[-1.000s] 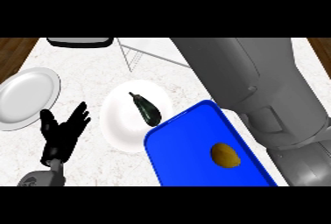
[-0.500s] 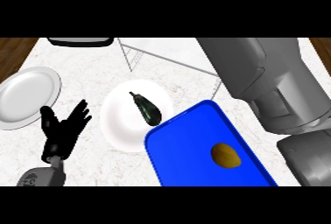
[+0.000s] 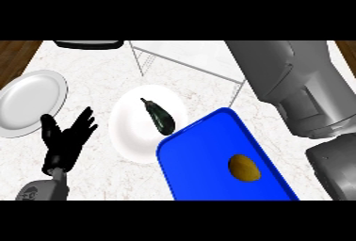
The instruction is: Pick the sweet potato from the tray and place it in the tiered shelf
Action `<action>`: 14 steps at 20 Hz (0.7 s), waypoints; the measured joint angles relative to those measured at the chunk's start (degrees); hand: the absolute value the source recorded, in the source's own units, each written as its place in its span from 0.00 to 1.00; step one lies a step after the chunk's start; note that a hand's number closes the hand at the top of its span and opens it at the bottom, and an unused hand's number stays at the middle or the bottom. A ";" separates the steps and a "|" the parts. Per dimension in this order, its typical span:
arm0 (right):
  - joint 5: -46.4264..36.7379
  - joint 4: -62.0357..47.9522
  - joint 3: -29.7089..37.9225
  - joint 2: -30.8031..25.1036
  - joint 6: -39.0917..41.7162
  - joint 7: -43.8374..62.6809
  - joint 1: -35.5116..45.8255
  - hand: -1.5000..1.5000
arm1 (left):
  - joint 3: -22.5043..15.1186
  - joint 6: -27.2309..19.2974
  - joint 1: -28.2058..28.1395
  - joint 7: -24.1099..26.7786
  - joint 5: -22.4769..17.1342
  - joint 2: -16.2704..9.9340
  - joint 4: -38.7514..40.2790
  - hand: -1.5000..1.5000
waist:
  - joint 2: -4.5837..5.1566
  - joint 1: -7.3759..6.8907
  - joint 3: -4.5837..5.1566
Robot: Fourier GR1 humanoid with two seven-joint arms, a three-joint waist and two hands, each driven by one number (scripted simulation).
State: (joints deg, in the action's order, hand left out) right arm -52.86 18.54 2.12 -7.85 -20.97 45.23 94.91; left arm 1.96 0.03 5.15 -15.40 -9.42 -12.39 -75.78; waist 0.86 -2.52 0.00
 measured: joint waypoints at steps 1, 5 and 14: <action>0.16 -0.18 0.26 -0.21 -0.22 -0.96 -0.22 1.00 | -0.27 -0.20 -0.45 0.26 0.13 0.47 -0.50 0.50 | -0.05 0.04 -0.02; 0.00 -1.53 0.71 0.58 -1.04 -1.63 0.48 1.00 | -0.13 -0.62 -0.54 -0.22 0.48 0.54 -0.80 0.50 | -0.11 0.07 -0.01; 0.49 -2.09 2.75 -0.21 -4.44 -0.40 1.57 0.00 | -0.41 -0.65 -1.01 -2.41 0.66 0.61 -2.51 0.50 | -0.20 0.20 0.05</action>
State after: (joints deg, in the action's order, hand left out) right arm -52.37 16.45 4.87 -8.05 -25.42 44.83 96.49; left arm 1.55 -0.61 4.13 -17.81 -8.76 -11.78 -78.29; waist 0.66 -2.32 0.05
